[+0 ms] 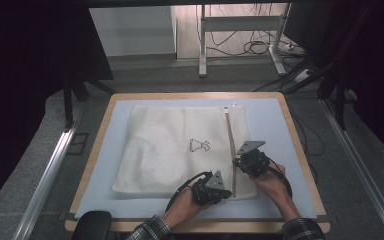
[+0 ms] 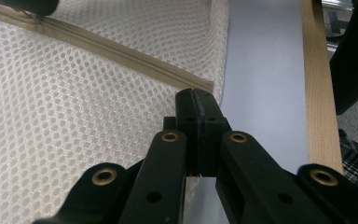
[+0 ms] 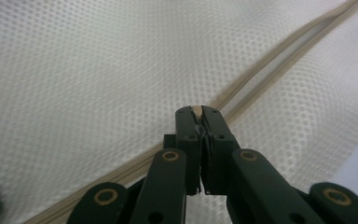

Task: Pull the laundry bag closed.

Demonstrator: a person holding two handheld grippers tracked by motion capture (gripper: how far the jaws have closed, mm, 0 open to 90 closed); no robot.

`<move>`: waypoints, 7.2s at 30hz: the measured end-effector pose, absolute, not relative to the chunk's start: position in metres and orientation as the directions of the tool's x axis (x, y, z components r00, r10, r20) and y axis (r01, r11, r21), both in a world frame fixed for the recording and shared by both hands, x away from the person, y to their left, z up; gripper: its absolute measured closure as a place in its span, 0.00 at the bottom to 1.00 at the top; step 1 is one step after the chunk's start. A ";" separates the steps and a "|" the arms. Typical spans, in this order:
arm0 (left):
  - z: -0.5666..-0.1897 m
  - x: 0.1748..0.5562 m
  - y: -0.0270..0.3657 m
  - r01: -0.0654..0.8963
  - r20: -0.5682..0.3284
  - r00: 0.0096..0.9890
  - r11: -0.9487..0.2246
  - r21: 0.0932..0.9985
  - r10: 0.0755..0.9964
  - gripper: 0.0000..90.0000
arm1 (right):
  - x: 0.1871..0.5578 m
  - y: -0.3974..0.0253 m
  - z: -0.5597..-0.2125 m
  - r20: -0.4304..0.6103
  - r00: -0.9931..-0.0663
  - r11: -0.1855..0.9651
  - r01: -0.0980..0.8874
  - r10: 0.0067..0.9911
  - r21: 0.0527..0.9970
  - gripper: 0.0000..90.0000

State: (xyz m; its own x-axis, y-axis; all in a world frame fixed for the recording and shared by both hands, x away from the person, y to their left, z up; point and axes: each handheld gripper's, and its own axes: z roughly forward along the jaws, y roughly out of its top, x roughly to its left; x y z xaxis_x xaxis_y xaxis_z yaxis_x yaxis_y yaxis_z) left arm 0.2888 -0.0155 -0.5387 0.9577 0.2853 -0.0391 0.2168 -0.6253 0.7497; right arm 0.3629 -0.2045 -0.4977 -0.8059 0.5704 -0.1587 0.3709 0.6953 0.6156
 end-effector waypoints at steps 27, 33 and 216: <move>-0.540 0.287 -0.017 0.227 -0.049 0.954 -0.609 0.760 0.295 1.00 | 0.399 -0.202 -0.495 -0.171 -0.790 0.684 0.374 0.589 0.626 0.96; -0.539 0.288 -0.016 0.224 -0.046 0.955 -0.615 0.756 0.291 1.00 | 0.409 -0.201 -0.495 -0.165 -0.786 0.678 0.381 0.595 0.629 0.96; -0.539 0.283 -0.017 0.216 -0.017 0.948 -0.605 0.767 0.316 0.96 | 0.584 -0.176 -0.504 -0.162 -0.630 0.560 0.506 0.759 0.656 0.88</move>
